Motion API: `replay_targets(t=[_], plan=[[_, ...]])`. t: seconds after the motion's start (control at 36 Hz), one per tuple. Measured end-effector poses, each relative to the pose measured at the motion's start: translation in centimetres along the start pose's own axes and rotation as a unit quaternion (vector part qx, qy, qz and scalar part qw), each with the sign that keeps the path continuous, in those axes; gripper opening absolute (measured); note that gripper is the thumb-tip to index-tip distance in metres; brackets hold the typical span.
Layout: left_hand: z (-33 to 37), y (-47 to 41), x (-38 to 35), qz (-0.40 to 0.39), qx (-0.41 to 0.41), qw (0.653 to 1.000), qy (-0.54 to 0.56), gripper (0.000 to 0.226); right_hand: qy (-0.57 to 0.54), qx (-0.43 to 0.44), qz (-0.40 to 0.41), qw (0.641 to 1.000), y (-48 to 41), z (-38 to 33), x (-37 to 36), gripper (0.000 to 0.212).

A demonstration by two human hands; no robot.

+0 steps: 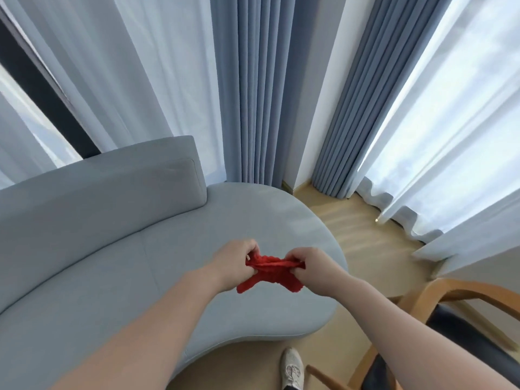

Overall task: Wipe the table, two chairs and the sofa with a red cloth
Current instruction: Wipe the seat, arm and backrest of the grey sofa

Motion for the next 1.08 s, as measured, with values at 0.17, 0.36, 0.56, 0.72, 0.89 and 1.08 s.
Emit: replay_targets(t=[0.17, 0.36, 0.56, 0.72, 0.89, 1.08], plan=[[1.1, -5.3, -1.4, 0.011, 0.01, 1.0, 0.007, 0.017, -0.023, -0.01, -0.016, 1.0, -3.0, 4.0, 2.4, 0.026], [-1.1, -11.7, -4.5, -0.004, 0.002, 0.998, 0.064, 0.007, -0.026, -0.068, -0.032, 0.997, -7.5, 9.1, 2.2, 0.014], [-3.8, -20.4, -9.2, -0.048, -0.016, 0.997, 0.057, 0.009, -0.048, -0.145, 0.005, 0.988, -13.0, 16.8, 1.5, 0.012], [-3.5, -28.2, -11.3, -0.008, -0.073, 0.996, 0.044, 0.016, -0.002, -0.166, 0.094, 0.982, -17.2, 22.4, 3.6, 0.01], [-5.6, -32.0, -17.5, -0.047, -0.127, 0.991, 0.017, 0.026, 0.064, -0.164, 0.175, 0.969, -18.8, 28.2, 1.2, 0.035], [-12.2, -32.5, -23.3, -0.092, -0.079, 0.988, -0.091, 0.026, 0.105, -0.206, 0.028, 0.972, -20.4, 33.9, -7.2, 0.042]])
Point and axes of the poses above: each hand's wrist, its own y-axis away from the middle knuckle, its own x-axis out of the back of the hand, z = x × y, the point moved 8 cm from there along -y, towards the middle knuckle, and after that the axes turned 12 degrees about -z, right-handed, at the moved point
